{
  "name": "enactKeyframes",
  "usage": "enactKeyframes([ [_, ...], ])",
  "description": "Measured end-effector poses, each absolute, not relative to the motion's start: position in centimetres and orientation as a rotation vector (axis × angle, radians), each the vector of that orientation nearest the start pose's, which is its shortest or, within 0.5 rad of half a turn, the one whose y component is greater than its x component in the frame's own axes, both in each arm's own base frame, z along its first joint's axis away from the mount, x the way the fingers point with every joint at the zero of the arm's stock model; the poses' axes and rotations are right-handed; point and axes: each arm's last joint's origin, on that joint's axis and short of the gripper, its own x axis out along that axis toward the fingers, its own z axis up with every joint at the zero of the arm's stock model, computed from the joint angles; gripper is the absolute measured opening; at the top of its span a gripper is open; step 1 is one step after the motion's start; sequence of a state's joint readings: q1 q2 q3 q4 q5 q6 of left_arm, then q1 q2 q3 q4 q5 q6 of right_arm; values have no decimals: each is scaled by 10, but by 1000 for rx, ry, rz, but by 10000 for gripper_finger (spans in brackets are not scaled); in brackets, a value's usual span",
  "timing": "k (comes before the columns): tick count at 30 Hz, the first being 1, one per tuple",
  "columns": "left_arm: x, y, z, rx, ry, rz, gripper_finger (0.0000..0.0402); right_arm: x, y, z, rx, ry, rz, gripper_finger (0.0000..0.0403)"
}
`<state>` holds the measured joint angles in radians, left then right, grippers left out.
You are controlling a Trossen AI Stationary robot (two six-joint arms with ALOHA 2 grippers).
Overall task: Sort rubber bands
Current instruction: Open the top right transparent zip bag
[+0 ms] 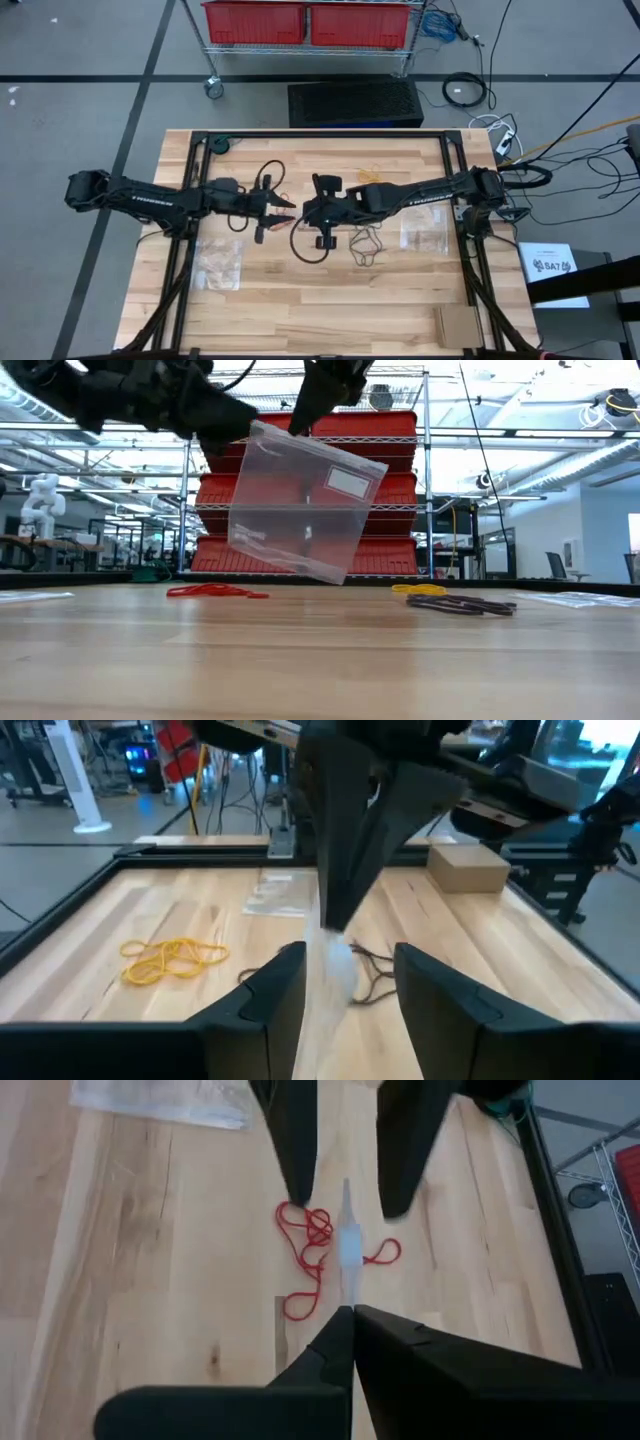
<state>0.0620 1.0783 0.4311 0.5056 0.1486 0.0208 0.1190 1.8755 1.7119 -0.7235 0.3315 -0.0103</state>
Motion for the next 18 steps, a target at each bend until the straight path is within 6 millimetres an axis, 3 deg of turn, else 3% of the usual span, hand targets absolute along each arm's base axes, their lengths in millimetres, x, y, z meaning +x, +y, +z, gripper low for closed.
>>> enactKeyframes([
  [7,240,13,221,93,273,-85,159,410,33,301,-213,870,-204,0],
  [18,227,13,234,139,273,-65,159,406,30,305,-214,871,-214,0],
])
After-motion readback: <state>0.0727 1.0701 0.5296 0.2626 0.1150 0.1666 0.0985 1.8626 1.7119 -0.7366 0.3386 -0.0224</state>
